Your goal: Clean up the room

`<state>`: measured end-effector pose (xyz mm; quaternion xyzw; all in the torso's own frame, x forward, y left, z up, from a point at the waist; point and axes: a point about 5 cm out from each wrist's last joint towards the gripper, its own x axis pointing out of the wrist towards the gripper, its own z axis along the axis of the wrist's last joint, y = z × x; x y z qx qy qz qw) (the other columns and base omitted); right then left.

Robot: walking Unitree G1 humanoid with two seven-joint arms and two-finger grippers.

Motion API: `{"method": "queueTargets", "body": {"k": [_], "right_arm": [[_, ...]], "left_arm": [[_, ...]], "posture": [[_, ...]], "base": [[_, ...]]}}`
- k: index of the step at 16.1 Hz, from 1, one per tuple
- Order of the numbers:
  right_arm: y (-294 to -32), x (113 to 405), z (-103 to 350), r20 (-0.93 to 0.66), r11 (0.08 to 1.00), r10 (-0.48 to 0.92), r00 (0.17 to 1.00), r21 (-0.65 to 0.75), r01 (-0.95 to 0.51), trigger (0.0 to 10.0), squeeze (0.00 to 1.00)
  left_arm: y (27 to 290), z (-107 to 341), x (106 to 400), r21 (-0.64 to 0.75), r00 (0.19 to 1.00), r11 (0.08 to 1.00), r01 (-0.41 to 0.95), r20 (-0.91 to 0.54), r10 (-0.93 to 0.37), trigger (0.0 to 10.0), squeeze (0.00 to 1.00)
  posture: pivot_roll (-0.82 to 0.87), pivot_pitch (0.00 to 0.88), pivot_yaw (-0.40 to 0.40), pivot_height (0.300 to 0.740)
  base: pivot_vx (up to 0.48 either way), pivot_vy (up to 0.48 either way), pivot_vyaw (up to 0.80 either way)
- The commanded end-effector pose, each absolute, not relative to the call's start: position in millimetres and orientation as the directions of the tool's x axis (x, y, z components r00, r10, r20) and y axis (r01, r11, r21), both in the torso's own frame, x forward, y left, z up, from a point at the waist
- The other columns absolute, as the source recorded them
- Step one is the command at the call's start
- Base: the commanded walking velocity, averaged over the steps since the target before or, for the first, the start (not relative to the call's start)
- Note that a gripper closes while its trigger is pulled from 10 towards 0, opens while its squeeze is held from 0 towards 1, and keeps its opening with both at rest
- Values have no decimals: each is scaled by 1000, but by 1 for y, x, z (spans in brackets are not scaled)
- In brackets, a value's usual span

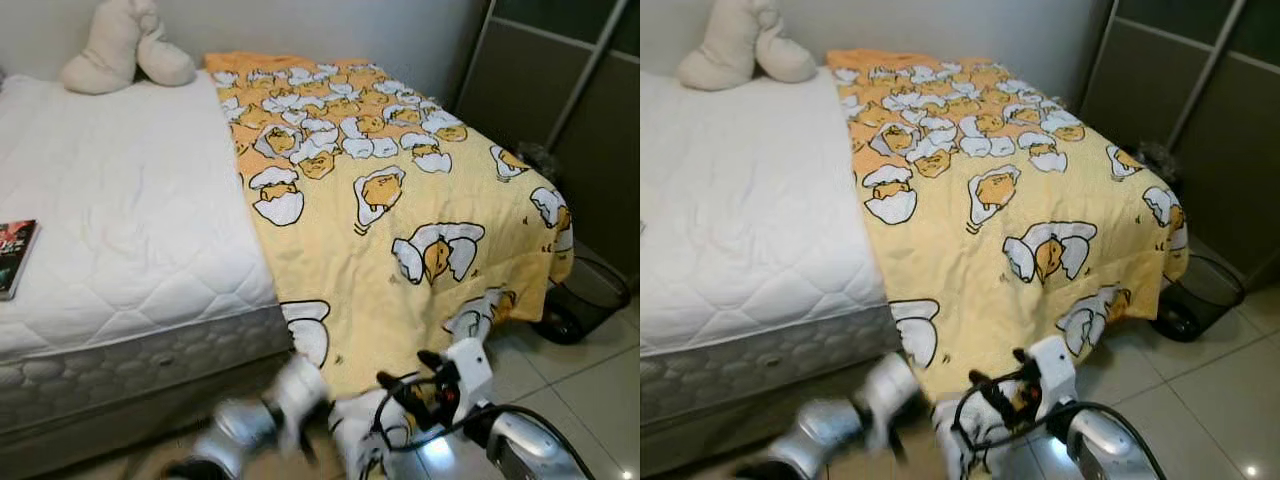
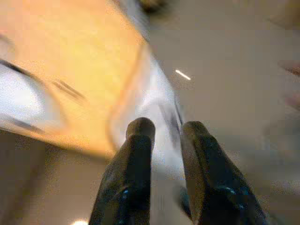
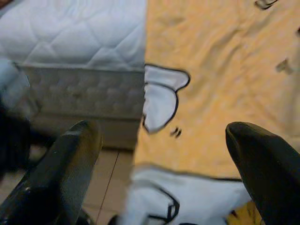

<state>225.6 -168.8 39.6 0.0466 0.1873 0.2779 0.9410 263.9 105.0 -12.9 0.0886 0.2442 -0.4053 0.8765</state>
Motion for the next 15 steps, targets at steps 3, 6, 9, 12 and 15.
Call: {"method": "queueTargets", "body": {"k": [3,6,9,12,15], "right_arm": [[-176,243,43,-278,905,421,863,189,-381,10000,0],[-183,273,66,-152,970,212,965,150,-189,10000,0],[-187,288,73,-104,983,127,986,148,-111,10000,0],[-186,292,73,-84,988,110,990,115,-100,10000,0],[-188,290,70,-77,991,96,992,99,-88,10000,0]], "left_arm": [[141,27,302,103,819,840,533,-312,-481,10000,1000],[171,78,334,119,993,987,111,-41,-107,10000,0],[167,89,337,137,1000,990,-27,16,25,10000,0],[164,81,333,185,991,974,-128,-17,134,10000,0],[160,83,332,272,993,956,-110,-9,117,10000,0]], "posture": [[72,0,-12,735],[106,0,0,735],[121,0,9,735],[108,0,15,735],[112,0,19,735]], "base": [[0,0,0],[0,0,0],[0,-480,588],[0,-480,510],[0,-475,490]]}}
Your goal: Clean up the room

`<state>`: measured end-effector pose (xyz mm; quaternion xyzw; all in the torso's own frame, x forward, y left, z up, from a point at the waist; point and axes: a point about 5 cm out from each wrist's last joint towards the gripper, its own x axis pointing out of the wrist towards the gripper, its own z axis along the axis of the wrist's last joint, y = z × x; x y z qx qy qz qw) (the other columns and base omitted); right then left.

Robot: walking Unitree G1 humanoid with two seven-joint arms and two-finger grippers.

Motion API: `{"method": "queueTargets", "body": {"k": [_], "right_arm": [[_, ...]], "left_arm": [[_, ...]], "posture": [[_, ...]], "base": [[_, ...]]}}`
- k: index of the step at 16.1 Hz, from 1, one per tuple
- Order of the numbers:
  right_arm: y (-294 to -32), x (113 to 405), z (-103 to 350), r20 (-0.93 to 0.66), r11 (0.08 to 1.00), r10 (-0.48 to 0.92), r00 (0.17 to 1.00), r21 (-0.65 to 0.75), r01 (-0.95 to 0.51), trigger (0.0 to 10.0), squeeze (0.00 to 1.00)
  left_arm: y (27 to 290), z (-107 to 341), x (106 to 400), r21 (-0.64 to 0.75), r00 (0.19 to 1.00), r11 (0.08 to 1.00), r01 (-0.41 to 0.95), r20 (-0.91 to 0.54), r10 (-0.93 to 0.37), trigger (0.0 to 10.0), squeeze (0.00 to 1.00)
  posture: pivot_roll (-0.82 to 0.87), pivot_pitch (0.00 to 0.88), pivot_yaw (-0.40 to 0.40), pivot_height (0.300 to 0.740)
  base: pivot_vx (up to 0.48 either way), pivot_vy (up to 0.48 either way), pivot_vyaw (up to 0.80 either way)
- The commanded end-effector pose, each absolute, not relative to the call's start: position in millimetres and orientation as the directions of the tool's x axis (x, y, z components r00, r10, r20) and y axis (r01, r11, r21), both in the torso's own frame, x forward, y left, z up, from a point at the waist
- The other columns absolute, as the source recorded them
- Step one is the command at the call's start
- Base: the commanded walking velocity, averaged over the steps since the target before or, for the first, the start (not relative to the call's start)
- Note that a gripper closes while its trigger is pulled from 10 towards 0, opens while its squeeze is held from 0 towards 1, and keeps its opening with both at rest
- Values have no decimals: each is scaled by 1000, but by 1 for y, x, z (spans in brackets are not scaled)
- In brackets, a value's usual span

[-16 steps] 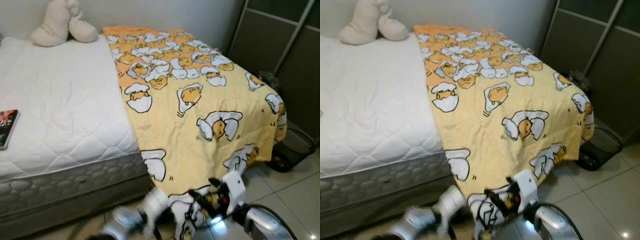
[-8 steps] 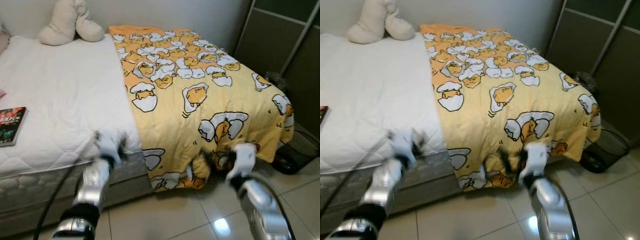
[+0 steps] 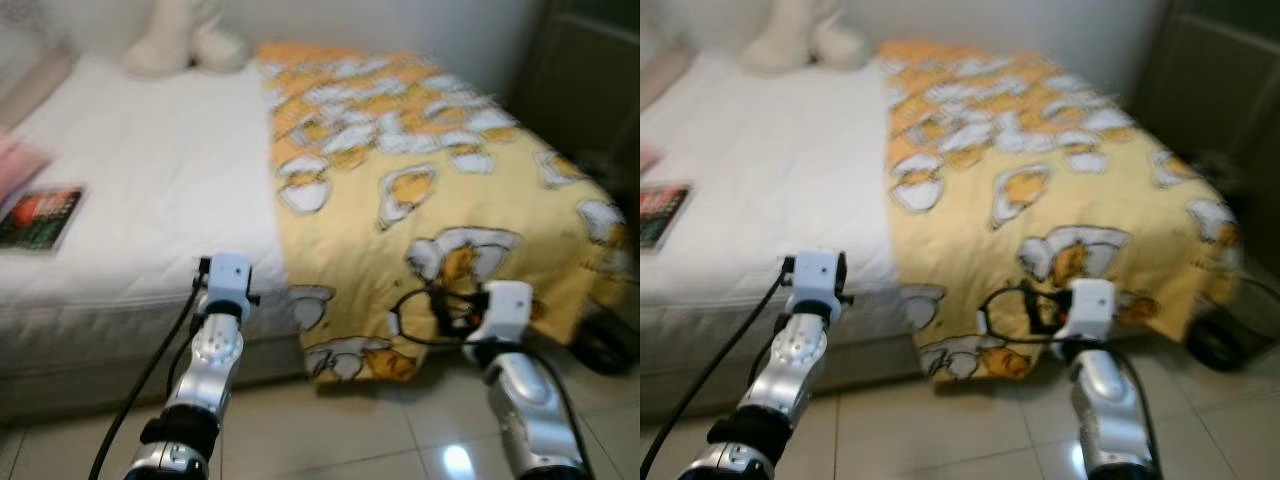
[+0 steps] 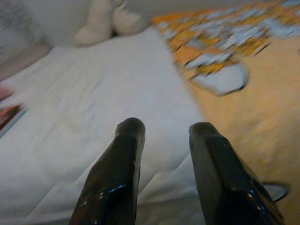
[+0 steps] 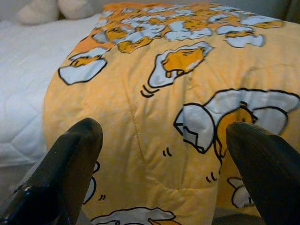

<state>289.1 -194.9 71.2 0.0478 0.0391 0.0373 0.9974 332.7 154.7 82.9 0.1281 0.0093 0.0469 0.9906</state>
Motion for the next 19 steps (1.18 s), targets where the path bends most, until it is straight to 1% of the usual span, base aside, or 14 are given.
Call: {"method": "queueTargets", "body": {"k": [1,2,3,4,6,7,8,9,12,13,14,15,17,19], "right_arm": [[-189,290,69,-73,992,94,993,97,-87,10000,0],[-189,290,70,-71,992,94,993,96,-86,10000,0],[-191,290,70,-68,992,96,993,86,-90,10000,0],[-193,290,70,-67,993,98,993,75,-93,10000,0],[-193,292,70,-59,992,106,993,72,-102,10000,0],[-192,293,71,-53,992,110,993,72,-106,10000,0],[-190,293,72,-49,992,113,992,70,-110,10000,0],[-188,294,71,-47,991,119,992,66,-115,10000,0],[-189,292,68,-56,991,118,991,67,-114,10000,0],[-187,291,66,-58,990,126,990,66,-122,10000,0],[-185,291,66,-60,989,133,989,66,-129,10000,0],[-184,291,65,-61,988,141,988,66,-137,10000,0],[-182,291,65,-63,987,149,987,65,-145,10000,0],[-184,289,63,-67,988,144,987,61,-140,10000,0]], "left_arm": [[159,81,332,258,992,960,-111,-27,122,10000,0],[159,81,332,255,992,961,-111,-27,122,10000,0],[154,79,332,261,994,961,-88,-39,102,10000,0],[148,80,330,215,997,975,-61,-26,68,10000,0],[144,87,329,224,999,973,-50,16,47,10000,0],[141,88,329,184,999,982,-32,12,30,10000,0],[133,83,329,173,999,985,18,-35,-12,10000,1000],[122,79,329,149,996,986,69,-70,-60,10000,1000],[122,74,329,104,992,992,68,-109,-56,10000,1000],[121,77,330,71,991,992,100,-97,-93,10000,1000],[119,80,332,95,990,989,117,-85,-109,10000,447],[117,81,334,116,990,986,116,-88,-106,10000,0],[116,82,335,113,992,989,94,-92,-84,10000,0],[120,78,332,62,993,994,85,-89,-80,10000,0]], "posture": [[115,0,14,739],[115,0,14,740],[122,0,7,740],[127,0,8,740],[130,0,7,740],[127,0,8,740],[127,0,8,740],[118,0,13,740],[114,0,10,740],[114,0,7,740],[114,0,6,740],[115,0,2,740],[112,0,1,740],[103,0,13,740]], "base": [[0,-472,463],[0,-472,463],[0,0,456],[0,0,450],[0,0,450],[0,0,456],[0,0,456],[0,0,456],[0,0,454],[0,-420,450],[304,-368,450],[304,-368,456],[306,-368,447],[306,-368,447]]}}
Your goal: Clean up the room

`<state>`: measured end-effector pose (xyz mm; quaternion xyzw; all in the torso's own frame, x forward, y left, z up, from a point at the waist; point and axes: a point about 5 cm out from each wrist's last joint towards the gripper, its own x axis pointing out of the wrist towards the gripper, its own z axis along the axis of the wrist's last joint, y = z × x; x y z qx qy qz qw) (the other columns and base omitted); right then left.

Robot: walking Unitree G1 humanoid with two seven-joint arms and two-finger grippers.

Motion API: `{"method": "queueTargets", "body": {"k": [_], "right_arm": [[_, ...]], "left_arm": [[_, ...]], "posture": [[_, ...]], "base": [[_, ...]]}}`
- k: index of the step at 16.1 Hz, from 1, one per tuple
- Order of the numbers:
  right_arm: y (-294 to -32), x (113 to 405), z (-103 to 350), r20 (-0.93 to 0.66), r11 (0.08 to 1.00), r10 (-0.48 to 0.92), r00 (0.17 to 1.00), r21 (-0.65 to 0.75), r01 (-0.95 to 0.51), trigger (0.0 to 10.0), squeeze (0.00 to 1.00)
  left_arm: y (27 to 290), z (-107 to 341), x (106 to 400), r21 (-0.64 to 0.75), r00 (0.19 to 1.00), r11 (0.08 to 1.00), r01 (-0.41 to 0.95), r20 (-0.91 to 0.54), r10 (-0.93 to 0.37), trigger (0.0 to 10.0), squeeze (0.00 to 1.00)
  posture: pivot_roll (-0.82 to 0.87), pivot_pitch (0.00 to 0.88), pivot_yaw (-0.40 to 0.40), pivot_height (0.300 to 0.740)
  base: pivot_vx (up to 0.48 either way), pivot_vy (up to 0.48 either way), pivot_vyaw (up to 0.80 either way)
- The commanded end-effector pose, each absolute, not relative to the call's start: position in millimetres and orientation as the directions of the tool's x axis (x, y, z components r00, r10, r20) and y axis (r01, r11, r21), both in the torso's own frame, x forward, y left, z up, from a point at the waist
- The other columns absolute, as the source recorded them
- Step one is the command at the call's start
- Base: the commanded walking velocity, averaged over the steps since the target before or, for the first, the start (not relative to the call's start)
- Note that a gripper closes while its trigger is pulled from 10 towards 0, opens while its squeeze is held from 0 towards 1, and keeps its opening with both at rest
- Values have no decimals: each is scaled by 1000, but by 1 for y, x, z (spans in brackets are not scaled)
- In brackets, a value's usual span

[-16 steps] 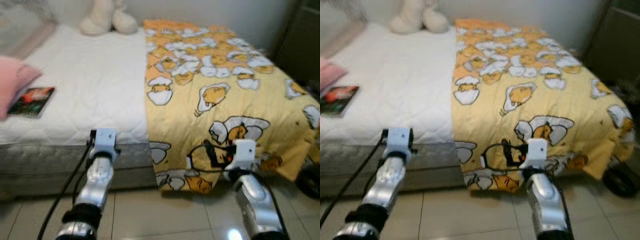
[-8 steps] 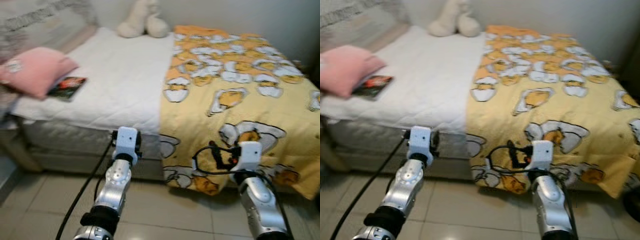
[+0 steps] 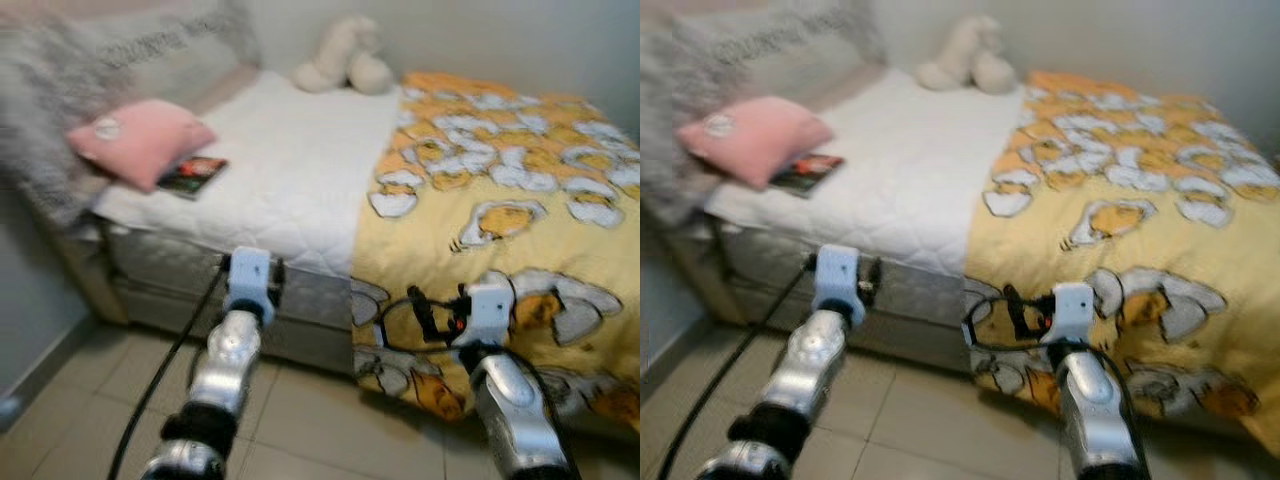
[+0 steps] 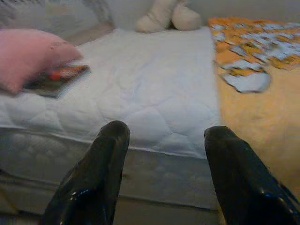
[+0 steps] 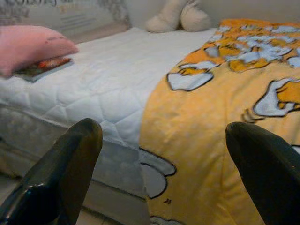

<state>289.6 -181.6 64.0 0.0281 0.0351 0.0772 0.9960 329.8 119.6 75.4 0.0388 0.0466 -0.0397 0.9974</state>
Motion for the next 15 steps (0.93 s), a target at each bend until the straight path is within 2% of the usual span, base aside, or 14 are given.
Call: {"method": "queueTargets", "body": {"k": [1,4,6,7,9,12,15], "right_arm": [[-186,288,63,-65,989,139,988,59,-135,10000,0],[-190,283,64,-51,991,125,991,53,-122,10000,0],[-191,281,63,-45,991,124,991,51,-122,10000,0],[-190,283,62,-51,991,130,990,51,-127,10000,0],[-187,286,62,-55,990,139,989,35,-137,10000,0],[-185,289,62,-70,996,91,993,-9,-92,10000,0],[-188,286,58,-91,997,74,993,-15,-75,10000,0]], "left_arm": [[122,77,329,76,992,992,98,-81,-92,10000,0],[126,78,322,128,989,981,146,-40,-142,10000,0],[129,77,320,124,992,984,125,-44,-120,10000,0],[130,70,322,149,992,984,98,-96,-84,10000,0],[129,73,325,146,994,986,82,-87,-70,10000,0],[131,80,327,87,998,995,41,-57,-36,10000,0],[126,75,323,85,995,994,66,-78,-60,10000,0]], "posture": [[100,0,16,740],[97,0,19,740],[103,0,22,740],[107,0,20,740],[112,0,17,740],[103,0,23,740],[93,0,22,740]], "base": [[304,-368,444],[308,-366,446],[313,-360,447],[0,0,444],[0,0,434],[480,0,308],[480,0,317]]}}
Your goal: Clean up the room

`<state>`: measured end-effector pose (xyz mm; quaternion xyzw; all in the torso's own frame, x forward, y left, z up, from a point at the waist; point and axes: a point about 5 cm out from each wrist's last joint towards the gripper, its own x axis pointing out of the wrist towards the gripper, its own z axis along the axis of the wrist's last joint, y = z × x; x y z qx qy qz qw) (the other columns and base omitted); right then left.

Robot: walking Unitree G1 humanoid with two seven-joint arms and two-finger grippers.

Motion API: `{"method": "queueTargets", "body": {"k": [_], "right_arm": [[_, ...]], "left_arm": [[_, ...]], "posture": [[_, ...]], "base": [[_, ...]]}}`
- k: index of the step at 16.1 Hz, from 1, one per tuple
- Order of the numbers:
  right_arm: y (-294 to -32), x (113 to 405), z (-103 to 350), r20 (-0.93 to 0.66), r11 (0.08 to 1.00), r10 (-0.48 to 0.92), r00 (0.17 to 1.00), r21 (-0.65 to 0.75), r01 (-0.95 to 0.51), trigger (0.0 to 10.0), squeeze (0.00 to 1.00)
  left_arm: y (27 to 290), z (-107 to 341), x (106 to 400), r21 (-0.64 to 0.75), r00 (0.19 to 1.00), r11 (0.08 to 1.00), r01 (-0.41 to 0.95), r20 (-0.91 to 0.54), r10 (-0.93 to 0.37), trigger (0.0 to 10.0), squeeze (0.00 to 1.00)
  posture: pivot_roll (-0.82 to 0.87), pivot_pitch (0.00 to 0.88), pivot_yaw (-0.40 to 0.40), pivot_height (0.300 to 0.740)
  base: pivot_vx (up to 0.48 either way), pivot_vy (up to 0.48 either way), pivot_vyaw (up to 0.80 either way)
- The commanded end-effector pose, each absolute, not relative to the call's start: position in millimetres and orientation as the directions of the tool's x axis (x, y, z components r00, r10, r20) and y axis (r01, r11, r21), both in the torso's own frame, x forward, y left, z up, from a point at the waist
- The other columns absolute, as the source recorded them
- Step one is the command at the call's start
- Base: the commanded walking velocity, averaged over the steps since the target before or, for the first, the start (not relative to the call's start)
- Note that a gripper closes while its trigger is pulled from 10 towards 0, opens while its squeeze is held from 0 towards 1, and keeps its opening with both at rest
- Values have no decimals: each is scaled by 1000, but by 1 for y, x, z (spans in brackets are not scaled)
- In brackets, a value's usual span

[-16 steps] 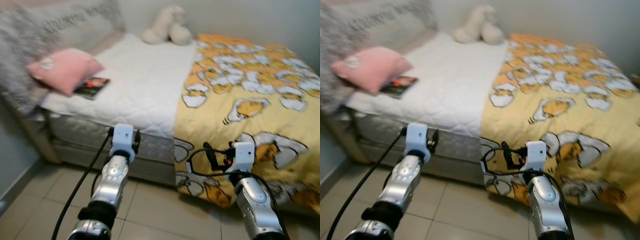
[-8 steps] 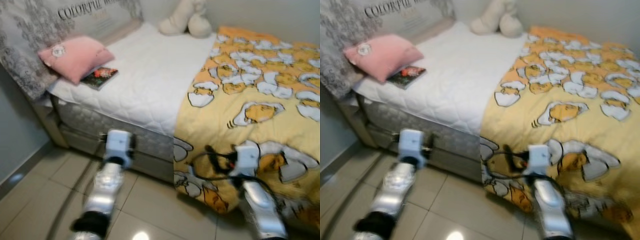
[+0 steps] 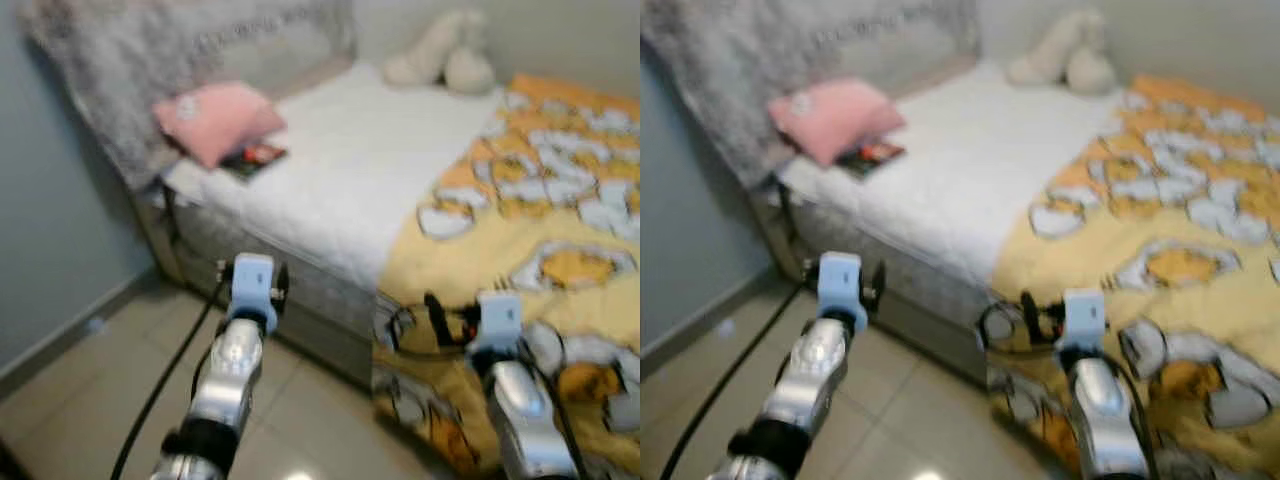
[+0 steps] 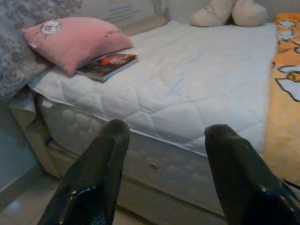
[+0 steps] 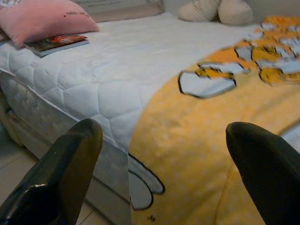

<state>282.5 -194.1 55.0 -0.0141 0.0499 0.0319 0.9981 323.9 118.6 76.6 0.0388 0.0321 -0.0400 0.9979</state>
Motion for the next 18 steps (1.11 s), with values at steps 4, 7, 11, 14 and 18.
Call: {"method": "queueTargets", "body": {"k": [4,7,11,14,18], "right_arm": [[-191,283,59,-76,994,98,992,53,-94,10000,0],[-194,283,60,-66,990,106,992,105,-99,10000,0],[-185,286,57,-94,983,148,985,122,-136,10000,0],[-186,283,53,-107,982,160,981,114,-148,10000,0],[-192,281,49,-125,986,160,979,73,-152,10000,0]], "left_arm": [[124,80,322,84,997,993,79,-28,-77,10000,0],[121,82,319,124,995,988,96,-17,-94,10000,0],[117,88,325,92,998,994,64,-22,-63,10000,0],[127,81,316,183,995,978,99,-29,-95,10000,0],[128,80,317,159,997,984,75,-29,-71,10000,0]], "posture": [[92,0,27,740],[112,0,27,740],[111,0,23,740],[113,0,29,740],[116,0,22,740]], "base": [[120,0,467],[0,0,460],[469,0,455],[461,0,446],[103,0,111]]}}
